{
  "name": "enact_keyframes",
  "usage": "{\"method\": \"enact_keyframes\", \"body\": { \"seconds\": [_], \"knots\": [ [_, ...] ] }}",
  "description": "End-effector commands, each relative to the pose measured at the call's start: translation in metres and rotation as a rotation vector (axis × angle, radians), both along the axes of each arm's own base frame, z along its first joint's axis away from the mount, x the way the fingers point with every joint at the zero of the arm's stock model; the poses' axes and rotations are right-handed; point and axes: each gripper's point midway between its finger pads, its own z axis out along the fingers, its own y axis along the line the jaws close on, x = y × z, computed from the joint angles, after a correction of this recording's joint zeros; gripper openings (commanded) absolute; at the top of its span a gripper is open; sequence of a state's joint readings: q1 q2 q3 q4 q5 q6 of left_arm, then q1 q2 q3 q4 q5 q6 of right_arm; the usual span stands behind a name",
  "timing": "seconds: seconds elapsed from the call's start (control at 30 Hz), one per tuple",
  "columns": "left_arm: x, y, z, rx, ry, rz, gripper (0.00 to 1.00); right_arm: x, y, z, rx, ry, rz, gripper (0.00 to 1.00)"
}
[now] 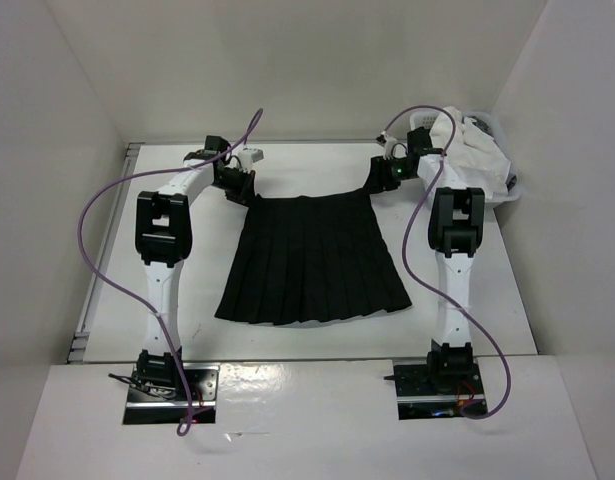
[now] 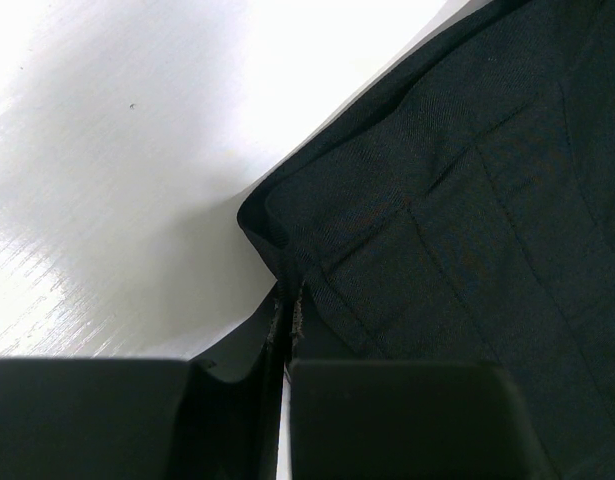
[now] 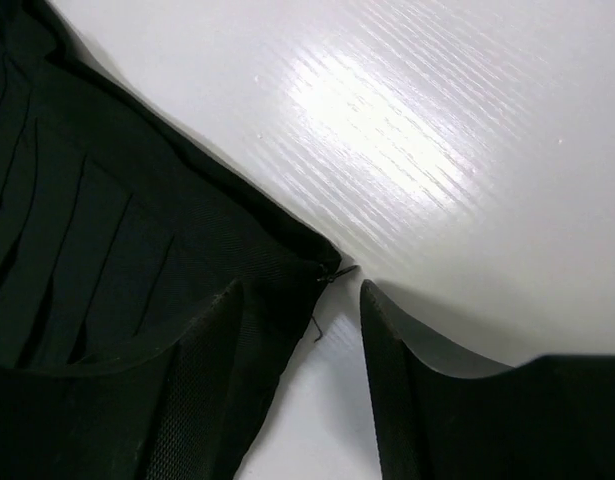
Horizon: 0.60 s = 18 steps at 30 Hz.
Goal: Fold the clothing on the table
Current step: Fold the skirt
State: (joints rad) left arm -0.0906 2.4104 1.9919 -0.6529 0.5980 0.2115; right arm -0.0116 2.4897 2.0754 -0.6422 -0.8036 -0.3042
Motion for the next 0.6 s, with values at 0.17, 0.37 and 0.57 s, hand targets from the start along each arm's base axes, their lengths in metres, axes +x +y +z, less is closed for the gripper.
{"method": "enact_keyframes", "body": {
  "seconds": [0.17,0.37,0.57],
  "knots": [
    [0.006,0.002,0.003,0.04,-0.033,-0.026,0.0,0.001,0.004,-0.007,-0.015,0.027,0.015,0.51],
    [0.011,0.002,0.001,0.04,-0.036,-0.026,0.0,0.001,0.014,-0.011,-0.036,0.028,0.056,0.45],
    [0.011,0.002,-0.003,0.041,-0.027,-0.026,0.0,0.0,0.023,-0.012,-0.045,0.037,0.071,0.33]
  ]
}}
